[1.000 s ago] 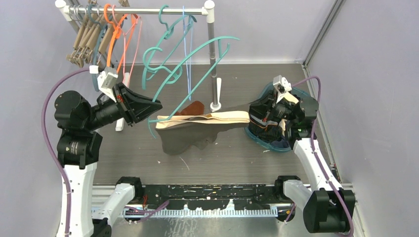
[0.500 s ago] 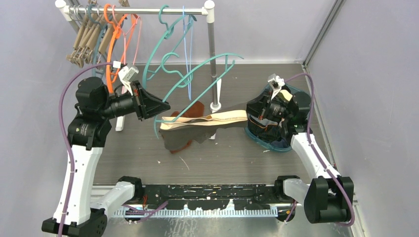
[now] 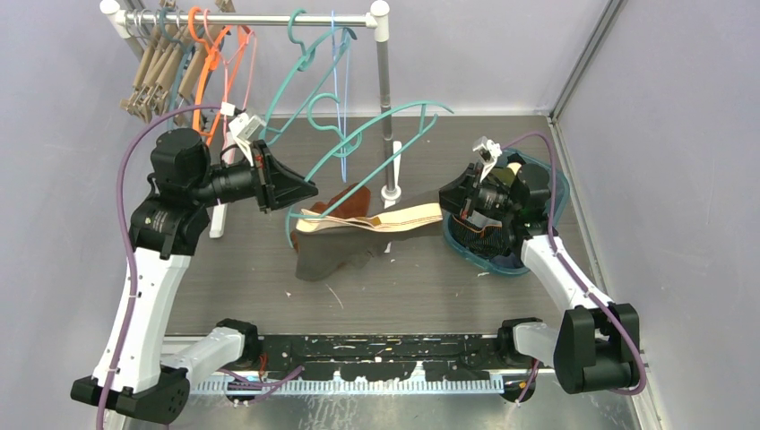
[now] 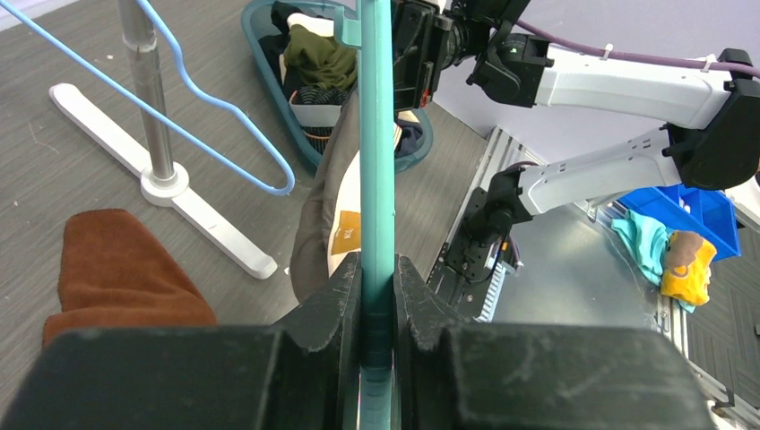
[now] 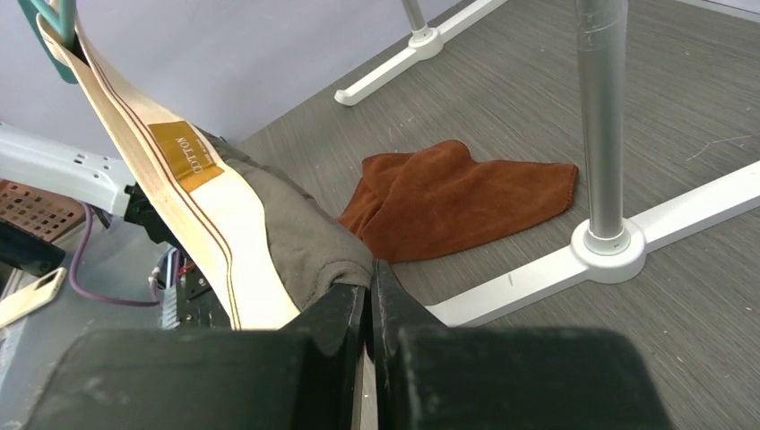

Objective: Remove the underwear clipped to the hanger
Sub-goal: Remove the underwear from the hanger.

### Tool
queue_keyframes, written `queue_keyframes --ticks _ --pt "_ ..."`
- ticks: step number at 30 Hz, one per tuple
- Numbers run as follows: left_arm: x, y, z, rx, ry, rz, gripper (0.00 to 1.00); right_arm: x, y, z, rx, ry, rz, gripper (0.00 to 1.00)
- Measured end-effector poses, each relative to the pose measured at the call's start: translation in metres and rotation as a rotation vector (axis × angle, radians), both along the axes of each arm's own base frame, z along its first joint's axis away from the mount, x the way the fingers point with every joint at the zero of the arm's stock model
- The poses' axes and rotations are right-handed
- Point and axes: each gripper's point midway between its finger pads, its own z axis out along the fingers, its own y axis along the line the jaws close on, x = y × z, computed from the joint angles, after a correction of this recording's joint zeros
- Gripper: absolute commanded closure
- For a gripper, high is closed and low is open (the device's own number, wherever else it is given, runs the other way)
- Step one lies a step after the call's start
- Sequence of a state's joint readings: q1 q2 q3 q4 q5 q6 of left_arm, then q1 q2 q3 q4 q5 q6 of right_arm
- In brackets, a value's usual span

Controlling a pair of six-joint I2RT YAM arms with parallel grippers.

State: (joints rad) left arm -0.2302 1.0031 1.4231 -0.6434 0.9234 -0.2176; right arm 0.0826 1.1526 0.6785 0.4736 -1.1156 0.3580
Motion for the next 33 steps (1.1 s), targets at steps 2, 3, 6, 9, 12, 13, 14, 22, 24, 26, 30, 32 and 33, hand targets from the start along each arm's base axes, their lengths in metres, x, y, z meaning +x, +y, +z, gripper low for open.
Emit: queue_keyframes --ticks 2,3,6,9,12,13,14,22,24,26,30,32,33 --pt "0.002 -0.001 -0.003 0.009 0.009 0.003 1.0 0.0 0.0 0.0 -0.004 -0.01 0.001 0.88" --pt "0.004 -0.001 -0.005 0.013 0.012 0.004 1.0 0.0 0.0 0.0 -0.006 -0.015 0.0 0.88" --pt "0.006 0.0 -0.005 0.022 0.007 0.011 1.0 0.001 0.0 -0.001 -0.012 -0.027 -0.003 0.86" --pt "0.005 0.0 -0.002 0.023 -0.004 0.014 1.0 0.002 -0.001 -0.003 -0.02 -0.033 -0.003 0.79" --pt "0.005 0.001 0.0 0.024 -0.011 0.018 1.0 0.002 -0.001 -0.006 -0.029 -0.035 -0.005 0.71" --pt "0.005 0.001 0.001 0.025 -0.013 0.021 1.0 0.002 -0.001 -0.007 -0.032 -0.034 -0.005 0.7" --pt "0.005 0.002 0.002 0.026 -0.015 0.023 1.0 0.002 -0.001 -0.008 -0.036 -0.035 -0.005 0.68" --pt "0.001 0.004 0.009 0.038 -0.038 0.028 1.0 0.001 -0.003 -0.017 -0.063 -0.032 -0.003 0.6" --pt "0.001 0.005 0.008 0.045 -0.043 0.027 1.0 0.001 -0.003 -0.017 -0.066 -0.032 -0.003 0.57" --pt "0.0 0.005 0.006 0.055 -0.044 0.024 1.0 0.0 -0.003 -0.018 -0.071 -0.037 -0.003 0.52" --pt "-0.001 0.006 0.0 0.093 -0.045 0.017 1.0 -0.004 -0.004 -0.015 -0.083 -0.053 -0.001 0.42" --pt "-0.001 0.005 -0.001 0.116 -0.049 0.008 1.0 -0.005 -0.005 -0.011 -0.093 -0.071 0.0 0.35" --pt "-0.002 0.004 -0.001 0.127 -0.052 0.003 1.0 -0.006 -0.005 -0.009 -0.097 -0.078 0.002 0.33"
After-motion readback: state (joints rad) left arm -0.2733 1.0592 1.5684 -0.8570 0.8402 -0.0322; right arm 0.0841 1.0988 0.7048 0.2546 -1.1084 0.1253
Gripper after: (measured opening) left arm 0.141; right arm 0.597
